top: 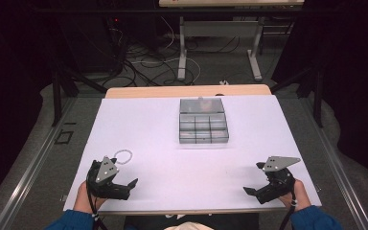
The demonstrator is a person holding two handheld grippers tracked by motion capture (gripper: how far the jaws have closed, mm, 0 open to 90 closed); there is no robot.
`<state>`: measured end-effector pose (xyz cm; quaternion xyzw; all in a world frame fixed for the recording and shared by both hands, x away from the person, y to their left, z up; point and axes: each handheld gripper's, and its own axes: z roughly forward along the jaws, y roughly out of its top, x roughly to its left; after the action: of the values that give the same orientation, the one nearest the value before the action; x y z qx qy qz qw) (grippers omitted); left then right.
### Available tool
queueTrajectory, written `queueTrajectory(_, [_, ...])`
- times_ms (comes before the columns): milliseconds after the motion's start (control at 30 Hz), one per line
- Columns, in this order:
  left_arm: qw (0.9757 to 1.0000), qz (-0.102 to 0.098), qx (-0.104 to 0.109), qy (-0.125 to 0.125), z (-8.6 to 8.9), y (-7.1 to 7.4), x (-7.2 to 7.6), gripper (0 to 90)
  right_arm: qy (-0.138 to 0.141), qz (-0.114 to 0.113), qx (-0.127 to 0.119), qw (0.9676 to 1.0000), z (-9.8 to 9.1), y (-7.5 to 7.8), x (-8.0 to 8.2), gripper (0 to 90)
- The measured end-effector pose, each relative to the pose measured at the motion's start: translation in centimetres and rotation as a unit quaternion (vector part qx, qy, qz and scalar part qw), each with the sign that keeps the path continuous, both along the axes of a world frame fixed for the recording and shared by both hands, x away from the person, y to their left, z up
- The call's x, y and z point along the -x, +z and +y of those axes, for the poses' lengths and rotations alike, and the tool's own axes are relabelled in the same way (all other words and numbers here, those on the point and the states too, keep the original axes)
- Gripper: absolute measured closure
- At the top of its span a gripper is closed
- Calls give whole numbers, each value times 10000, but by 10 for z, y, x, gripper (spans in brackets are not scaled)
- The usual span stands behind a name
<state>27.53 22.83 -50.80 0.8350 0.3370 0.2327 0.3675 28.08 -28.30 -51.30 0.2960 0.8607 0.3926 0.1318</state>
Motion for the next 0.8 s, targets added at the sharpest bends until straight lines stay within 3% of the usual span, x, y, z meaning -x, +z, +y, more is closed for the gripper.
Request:
queueTrajectory(467, [9999,-22,-133,20,2,0,-3,3,56,72,37,10000,0,0,0,4])
queueTrajectory(800, [9996,155,-160,193,7,-4,-19,3,61,31,70,10000,0,0,0,4])
